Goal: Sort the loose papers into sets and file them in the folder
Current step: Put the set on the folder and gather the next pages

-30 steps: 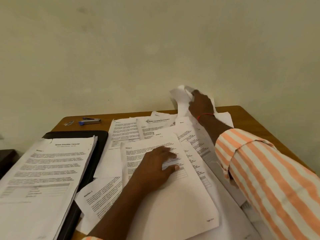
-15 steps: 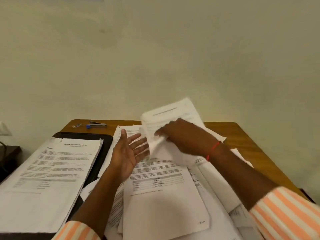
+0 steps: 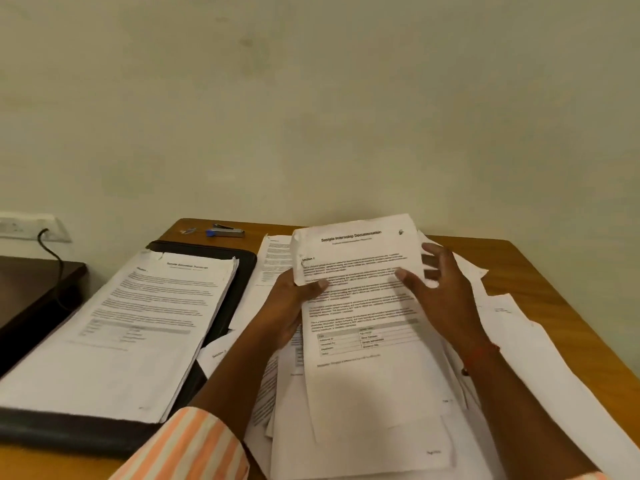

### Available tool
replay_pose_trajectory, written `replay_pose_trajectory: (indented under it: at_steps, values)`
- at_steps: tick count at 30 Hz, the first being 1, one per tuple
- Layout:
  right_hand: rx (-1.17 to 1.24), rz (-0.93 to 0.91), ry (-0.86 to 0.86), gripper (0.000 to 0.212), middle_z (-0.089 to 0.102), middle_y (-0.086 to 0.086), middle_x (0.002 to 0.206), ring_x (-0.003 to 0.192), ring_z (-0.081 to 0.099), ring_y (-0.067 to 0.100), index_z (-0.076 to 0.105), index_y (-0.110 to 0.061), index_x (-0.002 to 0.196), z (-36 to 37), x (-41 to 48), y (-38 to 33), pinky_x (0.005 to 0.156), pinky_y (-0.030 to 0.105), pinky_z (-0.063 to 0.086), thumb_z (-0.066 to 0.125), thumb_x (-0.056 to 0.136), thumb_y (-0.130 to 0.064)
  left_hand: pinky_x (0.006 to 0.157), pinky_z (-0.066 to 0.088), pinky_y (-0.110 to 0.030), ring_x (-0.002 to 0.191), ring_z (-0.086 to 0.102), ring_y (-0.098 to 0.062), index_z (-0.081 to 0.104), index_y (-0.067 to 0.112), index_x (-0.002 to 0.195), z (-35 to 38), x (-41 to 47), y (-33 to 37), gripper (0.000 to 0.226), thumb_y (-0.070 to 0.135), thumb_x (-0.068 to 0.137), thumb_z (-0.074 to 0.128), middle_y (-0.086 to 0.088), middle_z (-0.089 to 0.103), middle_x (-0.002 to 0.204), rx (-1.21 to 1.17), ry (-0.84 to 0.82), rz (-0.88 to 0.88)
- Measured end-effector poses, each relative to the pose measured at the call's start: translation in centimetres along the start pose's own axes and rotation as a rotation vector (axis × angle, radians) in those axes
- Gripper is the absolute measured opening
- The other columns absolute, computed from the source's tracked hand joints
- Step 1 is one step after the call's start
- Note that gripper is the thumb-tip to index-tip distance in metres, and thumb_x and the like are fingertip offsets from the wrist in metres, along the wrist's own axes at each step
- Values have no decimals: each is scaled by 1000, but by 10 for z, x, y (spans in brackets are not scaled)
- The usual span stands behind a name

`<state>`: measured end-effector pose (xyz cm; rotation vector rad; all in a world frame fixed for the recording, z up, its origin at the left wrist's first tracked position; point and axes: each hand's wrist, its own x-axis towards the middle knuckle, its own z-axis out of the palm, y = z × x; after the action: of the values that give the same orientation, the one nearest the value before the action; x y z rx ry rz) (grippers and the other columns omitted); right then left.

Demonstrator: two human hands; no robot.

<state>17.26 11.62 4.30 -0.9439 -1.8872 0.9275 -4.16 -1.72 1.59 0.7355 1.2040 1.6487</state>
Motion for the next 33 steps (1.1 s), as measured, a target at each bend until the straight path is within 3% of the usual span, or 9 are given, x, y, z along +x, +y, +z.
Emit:
replay_pose_trajectory:
  at_steps: [7,11,14,17,19,21,23,29,33]
  values:
    - [232,49,-83,35,74,-3,114,101,71,13,63,-14,121,9,-13,28,83,30,60,75,88,-16,93,56,-57,111,69,-38,59,8,131,3,-5,0,37,1,95,63,-15,71,123,36,33,26]
    - [268,89,-155,31,75,-3,113,101,72,14,66,-14,121,9,-17,31,83,31,60,72,90,-16,88,59,-53,100,74,-33,65,14,120,0,-5,8,27,10,93,69,-10,75,114,160,149,22]
    - [278,172,-205,25,75,-3,111,102,71,18,69,-19,118,16,-20,32,90,41,57,58,100,-31,72,64,-40,87,77,-26,66,17,114,-13,-3,16,23,11,92,71,-8,76,109,278,220,-35]
    - [9,123,-69,26,75,3,92,85,70,19,71,-13,98,16,-18,37,82,41,58,49,105,-25,70,59,-32,87,73,-21,61,19,119,-29,-6,27,27,14,93,69,0,72,103,469,193,-186]
    - [-240,41,-124,14,72,6,93,85,67,22,70,-9,96,16,-14,40,82,38,55,58,99,-17,93,55,-42,103,68,-24,60,16,128,-43,-7,30,35,14,94,68,-2,71,113,534,139,-269]
    - [-403,68,-222,22,70,4,97,90,64,22,68,-11,101,18,-12,41,79,31,49,72,90,-29,105,48,-51,111,66,-29,61,17,128,-52,-10,28,37,14,93,69,-5,71,120,576,117,-327]
    - [-508,121,-278,34,66,1,97,90,63,21,65,-16,105,24,-12,42,73,28,43,78,82,-38,105,49,-53,112,65,-30,62,19,127,-52,-11,26,37,17,91,72,-5,70,121,635,117,-358]
    - [-401,92,-179,8,69,-3,92,86,64,18,63,-19,94,31,-17,47,69,24,43,64,89,-13,102,51,-47,107,68,-25,64,16,124,-47,-5,17,31,22,94,70,-1,72,116,684,110,-290]
    - [-490,152,-242,25,57,-6,92,85,56,15,58,-20,96,31,-17,46,76,26,41,77,81,-27,85,54,-33,97,67,-16,65,20,112,-41,-7,15,17,19,95,67,5,71,106,675,99,-242]
